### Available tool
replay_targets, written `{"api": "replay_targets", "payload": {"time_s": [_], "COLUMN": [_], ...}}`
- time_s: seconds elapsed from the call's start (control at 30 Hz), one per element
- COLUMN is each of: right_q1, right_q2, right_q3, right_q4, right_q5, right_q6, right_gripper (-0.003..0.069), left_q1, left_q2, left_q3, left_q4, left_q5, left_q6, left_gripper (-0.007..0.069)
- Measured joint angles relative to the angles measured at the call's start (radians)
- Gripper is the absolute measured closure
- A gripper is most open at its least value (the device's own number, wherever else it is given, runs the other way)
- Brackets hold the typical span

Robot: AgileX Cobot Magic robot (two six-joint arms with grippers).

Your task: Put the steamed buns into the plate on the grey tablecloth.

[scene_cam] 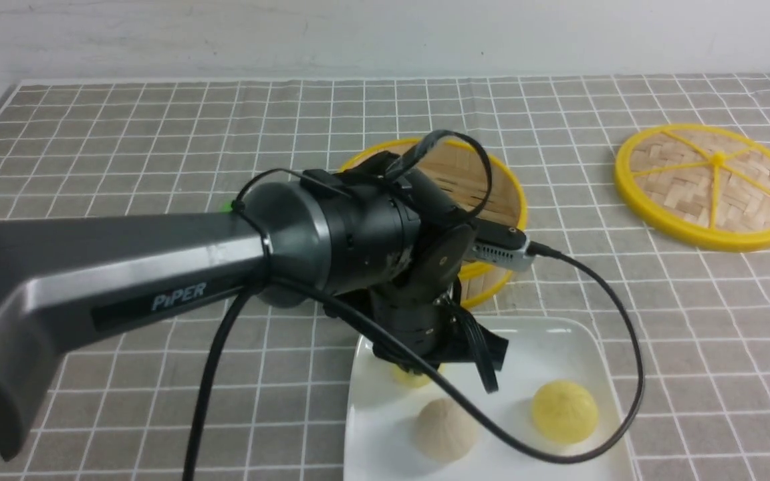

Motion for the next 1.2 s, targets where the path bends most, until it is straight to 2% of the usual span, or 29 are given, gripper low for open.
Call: {"api": "replay_targets", "payload": {"time_s": [0.13, 0.37, 0.47, 0.53, 0.63, 0.7, 0.73, 0.83, 0.93, 1.07, 1.2], "right_q1": [0.0, 0.0, 0.0, 0.0, 0.0, 0.0, 0.0, 0.0, 0.0, 0.0, 0.0], "right_q2": [0.0, 0.0, 0.0, 0.0, -0.001, -0.003, -0.004, -0.005, -0.005, -0.005, -0.005], "right_q3": [0.0, -0.014, -0.067, -0.126, -0.171, -0.175, -0.167, -0.111, -0.032, 0.015, 0.018], "right_q4": [0.001, 0.005, 0.005, 0.005, 0.005, 0.006, 0.006, 0.006, 0.006, 0.006, 0.006], "right_q5": [0.0, 0.034, 0.082, 0.114, 0.138, 0.128, 0.108, -0.013, -0.232, -0.38, -0.419], "right_q6": [0.0, 0.0, 0.0, 0.0, 0.007, 0.014, 0.019, 0.029, 0.031, 0.033, 0.033], "right_gripper": [0.0421, 0.0421, 0.0426, 0.0459, 0.0557, 0.0645, 0.0665, 0.0673, 0.0673, 0.0673, 0.0672], "left_q1": [0.0, 0.0, 0.0, 0.0, 0.0, 0.0, 0.0, 0.0, 0.0, 0.0, 0.0], "left_q2": [0.0, -0.038, -0.082, -0.119, -0.165, -0.202, -0.22, -0.265, -0.291, -0.294, -0.294], "left_q3": [0.0, -0.063, -0.101, -0.123, -0.145, -0.157, -0.159, -0.159, -0.16, -0.16, -0.16], "left_q4": [-0.004, 0.004, 0.018, 0.035, 0.06, 0.079, 0.088, 0.112, 0.123, 0.127, 0.128], "left_q5": [-0.001, 0.051, 0.087, 0.112, 0.151, 0.187, 0.2, 0.235, 0.266, 0.29, 0.293], "left_q6": [0.0, 0.0, 0.0, 0.0, 0.0, 0.0, 0.001, 0.002, 0.02, 0.026, 0.027], "left_gripper": [0.0482, 0.0259, 0.0223, 0.0222, 0.0251, 0.0307, 0.0346, 0.0471, 0.0594, 0.0623, 0.0623]}}
